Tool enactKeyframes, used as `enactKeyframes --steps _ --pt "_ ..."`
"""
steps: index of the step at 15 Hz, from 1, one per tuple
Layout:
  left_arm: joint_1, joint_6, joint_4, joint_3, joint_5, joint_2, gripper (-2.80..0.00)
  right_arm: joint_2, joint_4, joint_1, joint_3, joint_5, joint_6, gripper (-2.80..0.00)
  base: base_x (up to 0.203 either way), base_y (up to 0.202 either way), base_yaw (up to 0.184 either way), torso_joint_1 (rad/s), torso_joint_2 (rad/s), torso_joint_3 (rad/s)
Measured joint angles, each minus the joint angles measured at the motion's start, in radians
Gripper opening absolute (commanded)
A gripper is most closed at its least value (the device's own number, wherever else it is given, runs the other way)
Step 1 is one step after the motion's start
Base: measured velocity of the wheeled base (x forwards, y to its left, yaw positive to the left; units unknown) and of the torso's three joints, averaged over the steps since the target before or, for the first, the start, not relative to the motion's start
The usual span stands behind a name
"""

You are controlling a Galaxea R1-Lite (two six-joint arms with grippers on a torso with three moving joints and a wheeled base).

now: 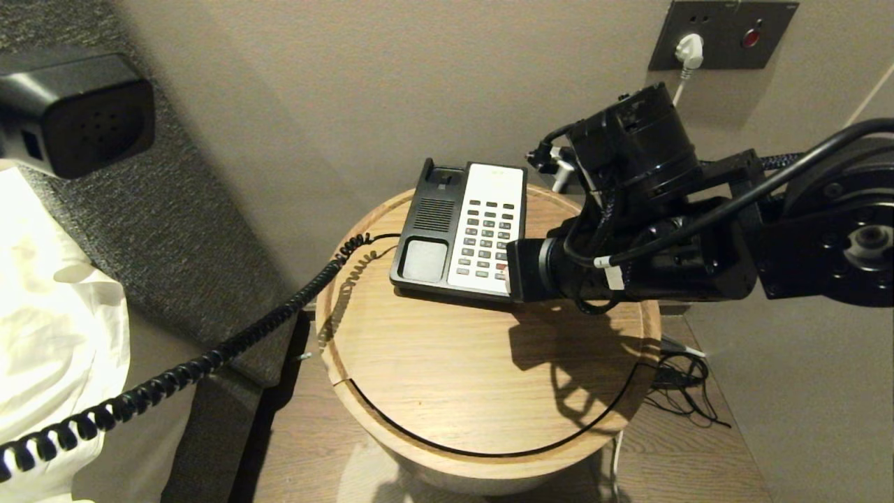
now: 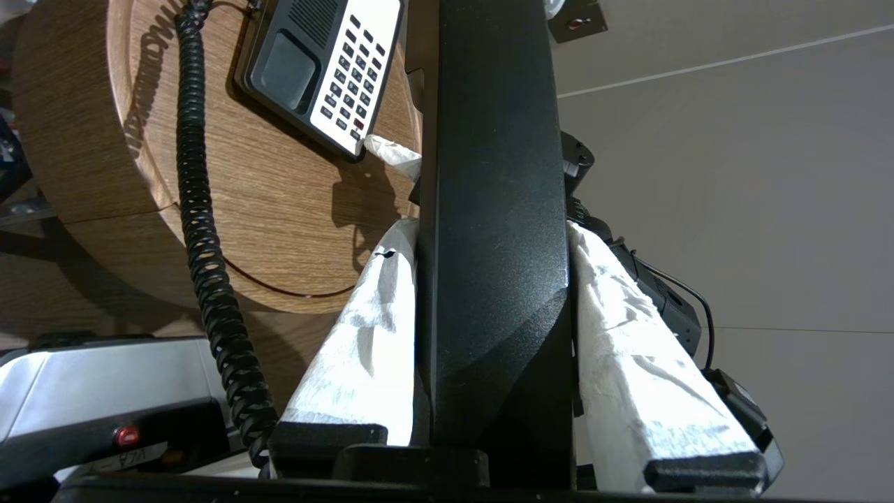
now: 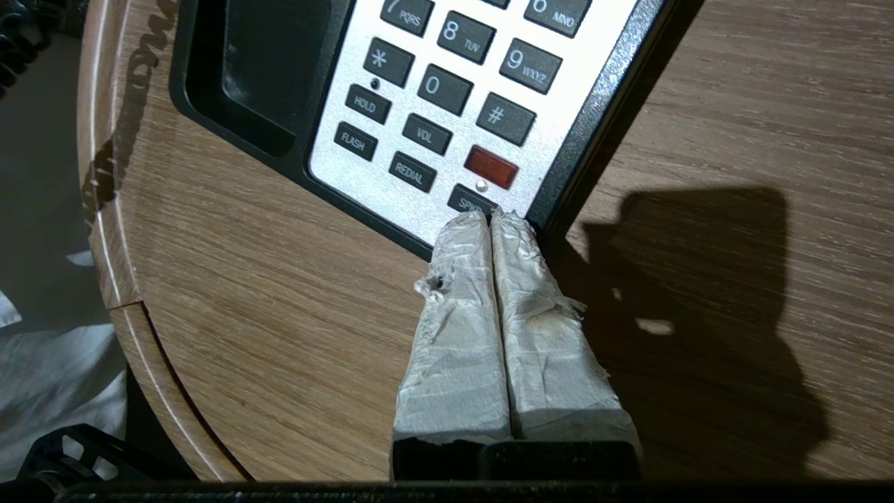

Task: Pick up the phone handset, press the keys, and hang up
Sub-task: Dial the number

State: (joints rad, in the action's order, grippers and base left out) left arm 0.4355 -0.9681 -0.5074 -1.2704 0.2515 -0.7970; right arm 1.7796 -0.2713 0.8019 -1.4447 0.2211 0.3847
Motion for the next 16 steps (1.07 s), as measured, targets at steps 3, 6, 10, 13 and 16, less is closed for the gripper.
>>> enactKeyframes --steps 3,6,10,13,16 --pt "0.0 -0.001 0.0 0.002 0.0 0.001 -2.8 0.007 0.0 0.0 -0.007 0.0 0.0 -2.8 0.0 0.0 0.0 0.0 0.0 0.0" --pt "0.0 0.0 0.0 0.006 0.0 0.002 -2.8 0.016 0.0 0.001 -0.01 0.001 0.0 -2.8 0.0 0.0 0.0 0.0 0.0 0.0" --pt "0.0 0.001 0.001 0.004 0.0 0.002 -2.8 0.028 0.003 0.003 -0.016 0.002 -0.001 -2.8 0.0 0.0 0.0 0.0 0.0 0.0" --pt "0.0 0.001 0.0 0.006 0.0 0.003 -2.8 0.035 0.005 0.004 -0.019 0.003 -0.001 -2.8 0.0 0.0 0.0 0.0 0.0 0.0" --pt "0.0 0.0 0.0 0.007 0.0 0.004 -2.8 0.036 0.006 0.004 -0.01 0.004 -0.005 -2.8 0.0 0.0 0.0 0.0 0.0 0.0"
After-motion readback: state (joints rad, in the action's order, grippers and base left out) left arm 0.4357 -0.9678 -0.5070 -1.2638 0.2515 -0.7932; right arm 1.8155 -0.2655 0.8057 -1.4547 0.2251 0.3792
